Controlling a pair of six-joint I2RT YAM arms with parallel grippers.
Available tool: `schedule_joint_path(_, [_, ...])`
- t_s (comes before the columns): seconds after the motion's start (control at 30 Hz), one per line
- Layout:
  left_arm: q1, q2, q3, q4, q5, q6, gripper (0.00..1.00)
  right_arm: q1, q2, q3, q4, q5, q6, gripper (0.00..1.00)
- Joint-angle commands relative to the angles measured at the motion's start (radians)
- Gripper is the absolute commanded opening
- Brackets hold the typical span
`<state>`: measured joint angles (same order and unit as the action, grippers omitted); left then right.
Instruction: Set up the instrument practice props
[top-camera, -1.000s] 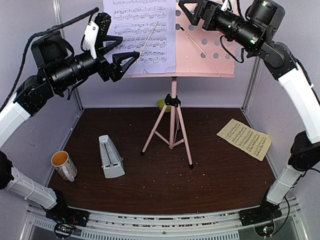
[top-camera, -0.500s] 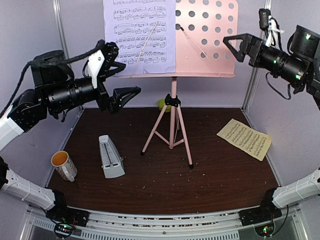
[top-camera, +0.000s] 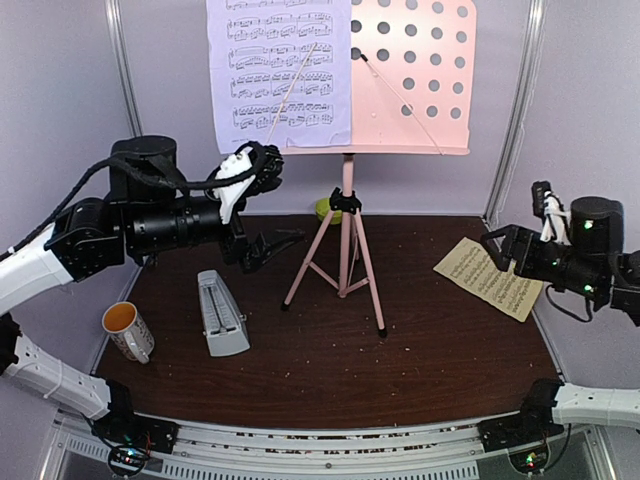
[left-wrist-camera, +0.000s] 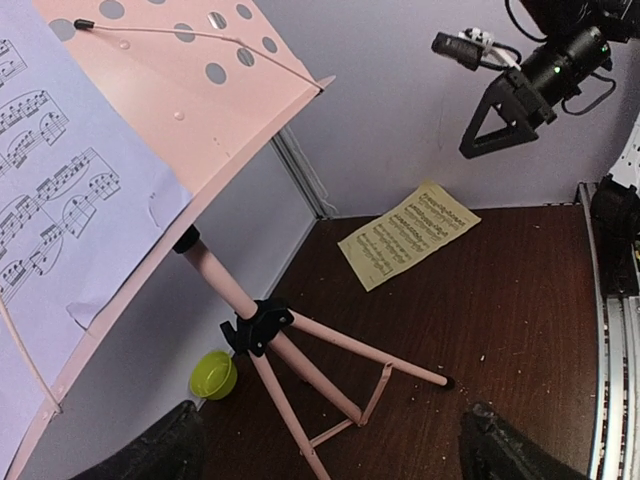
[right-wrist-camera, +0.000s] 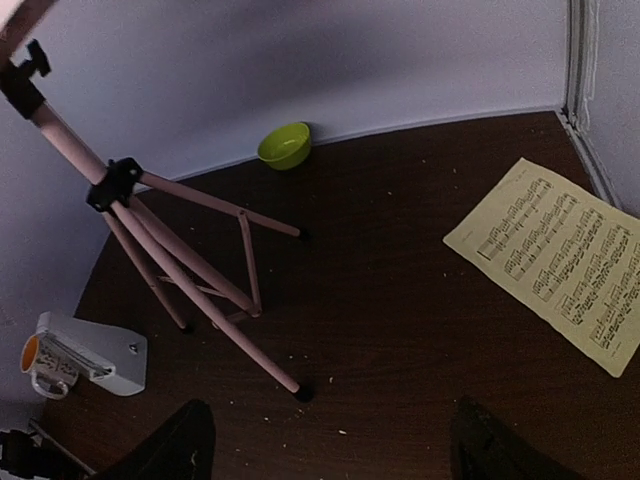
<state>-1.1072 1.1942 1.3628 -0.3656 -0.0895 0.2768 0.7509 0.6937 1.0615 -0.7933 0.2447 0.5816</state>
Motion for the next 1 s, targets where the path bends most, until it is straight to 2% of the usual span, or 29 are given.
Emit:
schedule_joint_path(0.0, [-0.005, 0.027, -0.015, 0.068, 0.005, -0.031, 0.9, -0.09, 0.146, -0.077, 0.017, 0.0, 0.073, 0.81])
schedule_joint_path(0.17, [-0.005, 0.044, -0.036, 0.09, -0.003, -0.07, 0.89, -0.309, 0.309, -0.084, 0.151, -0.185, 0.046, 0.76])
schedule_joint_path(0.43, [-0.005, 0.044, -0.084, 0.125, -0.018, -0.112, 0.88, -0.487, 0.684, 0.052, 0.213, -0.245, -0.046, 0.67])
schedule_joint_path(0.73, [-0.005, 0.041, -0.097, 0.125, -0.031, -0.108, 0.88, -0.595, 1.032, 0.285, 0.136, -0.239, -0.129, 0.5])
schedule_joint_path(0.97, [-0.005, 0.024, -0.117, 0.125, -0.05, -0.101, 0.87, -0.628, 1.191, 0.355, 0.094, -0.254, -0.163, 0.45])
